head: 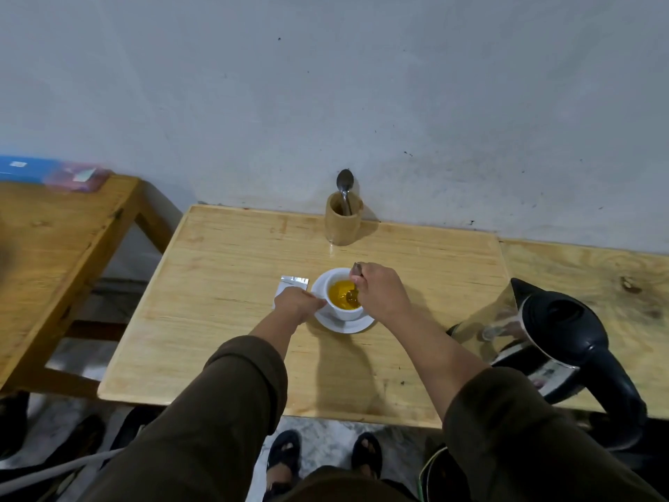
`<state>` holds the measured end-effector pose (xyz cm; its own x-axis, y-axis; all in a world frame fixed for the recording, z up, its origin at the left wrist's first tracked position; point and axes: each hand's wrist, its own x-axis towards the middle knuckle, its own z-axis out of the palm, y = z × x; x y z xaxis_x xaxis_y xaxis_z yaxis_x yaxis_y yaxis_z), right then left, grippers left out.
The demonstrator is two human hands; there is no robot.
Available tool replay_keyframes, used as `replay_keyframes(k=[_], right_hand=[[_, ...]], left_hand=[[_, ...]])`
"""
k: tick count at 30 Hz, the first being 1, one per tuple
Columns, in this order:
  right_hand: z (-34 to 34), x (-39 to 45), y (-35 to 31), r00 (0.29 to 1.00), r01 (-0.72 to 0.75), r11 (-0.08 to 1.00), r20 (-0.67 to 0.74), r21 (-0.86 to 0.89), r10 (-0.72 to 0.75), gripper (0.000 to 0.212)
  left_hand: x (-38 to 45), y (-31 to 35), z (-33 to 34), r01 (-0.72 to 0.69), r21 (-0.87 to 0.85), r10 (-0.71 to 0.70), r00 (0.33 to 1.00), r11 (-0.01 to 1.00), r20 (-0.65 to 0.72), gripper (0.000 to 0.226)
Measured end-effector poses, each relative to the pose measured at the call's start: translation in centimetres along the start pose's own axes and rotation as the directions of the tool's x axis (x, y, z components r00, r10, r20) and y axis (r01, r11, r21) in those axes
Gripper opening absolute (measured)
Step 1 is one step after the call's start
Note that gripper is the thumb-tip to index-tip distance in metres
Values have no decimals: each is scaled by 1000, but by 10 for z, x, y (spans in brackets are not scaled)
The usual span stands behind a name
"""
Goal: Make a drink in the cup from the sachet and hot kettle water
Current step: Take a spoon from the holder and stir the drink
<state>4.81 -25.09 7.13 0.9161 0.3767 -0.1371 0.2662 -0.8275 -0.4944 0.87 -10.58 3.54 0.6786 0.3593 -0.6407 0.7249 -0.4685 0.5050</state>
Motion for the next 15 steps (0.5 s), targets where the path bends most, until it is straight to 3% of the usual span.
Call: replay_keyframes(k=[5, 15], right_hand=[[0, 4, 3, 1000, -10, 999, -24, -32, 9, 24], [0, 0, -6, 999, 27, 997, 35, 71, -30, 23]], left_hand=[[2, 0, 0, 19, -27, -19, 1000, 999, -5, 48], [4, -1, 2, 66, -82, -67, 998, 994, -16, 49]])
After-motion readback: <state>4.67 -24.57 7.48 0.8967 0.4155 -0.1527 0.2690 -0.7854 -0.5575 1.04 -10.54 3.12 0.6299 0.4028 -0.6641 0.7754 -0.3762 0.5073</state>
